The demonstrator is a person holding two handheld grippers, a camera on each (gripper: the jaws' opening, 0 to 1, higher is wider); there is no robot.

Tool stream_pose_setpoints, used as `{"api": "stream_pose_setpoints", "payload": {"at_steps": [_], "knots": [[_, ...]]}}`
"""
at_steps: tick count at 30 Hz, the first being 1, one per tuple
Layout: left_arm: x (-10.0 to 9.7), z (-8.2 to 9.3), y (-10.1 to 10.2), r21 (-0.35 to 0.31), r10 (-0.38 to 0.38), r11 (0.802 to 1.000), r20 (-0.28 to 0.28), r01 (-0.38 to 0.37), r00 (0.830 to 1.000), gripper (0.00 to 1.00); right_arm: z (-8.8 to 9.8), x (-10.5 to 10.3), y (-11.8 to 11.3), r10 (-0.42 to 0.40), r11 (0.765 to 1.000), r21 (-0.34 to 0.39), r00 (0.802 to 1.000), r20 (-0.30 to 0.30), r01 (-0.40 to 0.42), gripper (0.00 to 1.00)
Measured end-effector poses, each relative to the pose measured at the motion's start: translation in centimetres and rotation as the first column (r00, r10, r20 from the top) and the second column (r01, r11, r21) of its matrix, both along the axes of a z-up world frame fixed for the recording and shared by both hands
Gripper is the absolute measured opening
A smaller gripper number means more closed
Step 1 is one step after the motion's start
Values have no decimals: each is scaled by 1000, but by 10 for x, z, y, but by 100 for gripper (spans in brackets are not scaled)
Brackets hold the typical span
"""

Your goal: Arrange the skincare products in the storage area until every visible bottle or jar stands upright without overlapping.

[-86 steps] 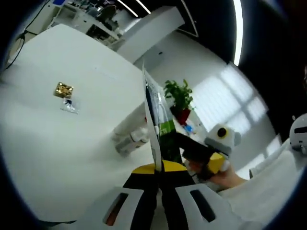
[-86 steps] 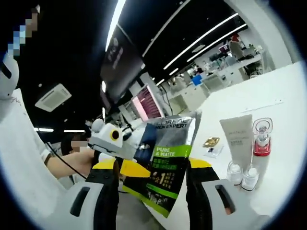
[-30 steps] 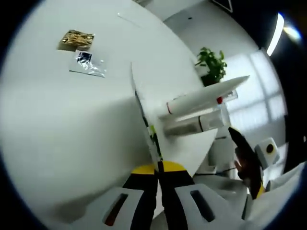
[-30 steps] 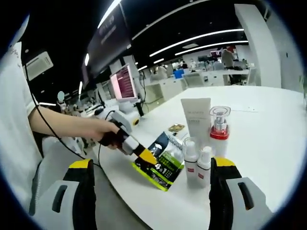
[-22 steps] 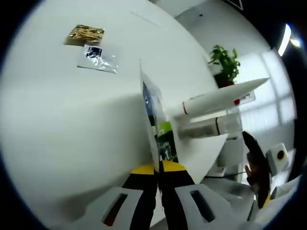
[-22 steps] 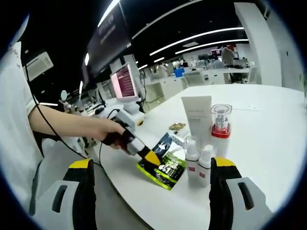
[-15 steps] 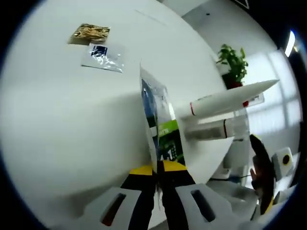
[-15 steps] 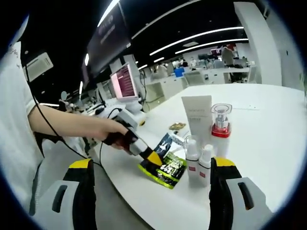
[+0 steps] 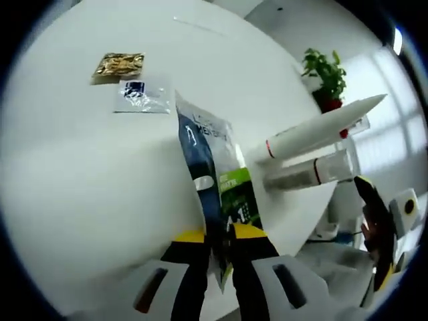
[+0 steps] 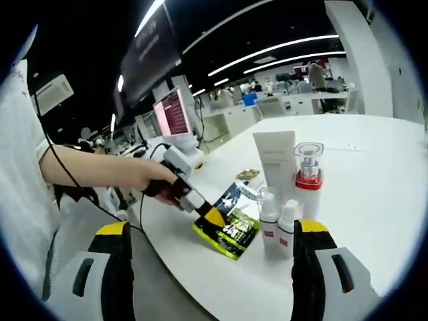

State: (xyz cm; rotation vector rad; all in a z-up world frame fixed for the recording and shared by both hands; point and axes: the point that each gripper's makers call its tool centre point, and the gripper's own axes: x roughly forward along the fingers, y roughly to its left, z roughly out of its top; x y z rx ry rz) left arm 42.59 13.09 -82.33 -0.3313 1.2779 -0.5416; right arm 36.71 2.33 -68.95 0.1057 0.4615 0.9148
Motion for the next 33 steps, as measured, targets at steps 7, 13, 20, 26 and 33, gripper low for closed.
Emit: {"api": "stream_pose_setpoints", "payload": {"at_steps": [7, 13, 20, 26, 33], "knots": [[1, 1, 2, 47, -30, 998, 25, 29, 999, 16, 0, 0, -1, -4, 1000, 1, 1000, -3, 4, 99], [-1, 0, 6, 92, -63, 994, 38, 59, 997, 19, 0, 0, -1, -2, 1000, 1, 1000, -5, 2, 99], [-1, 0, 15, 161, -114, 982, 54, 104, 992, 22, 1, 1, -2, -13, 1000, 10, 1000, -10, 14, 99], [-1, -1, 22, 207, -144, 970, 65, 128, 987, 24, 1, 0, -1, -10, 1000, 7, 1000, -9, 10, 99], [-2, -7, 40, 293, -192, 942, 75, 162, 979, 28, 1, 0, -2, -10, 1000, 9, 1000, -9, 10, 99]]}}
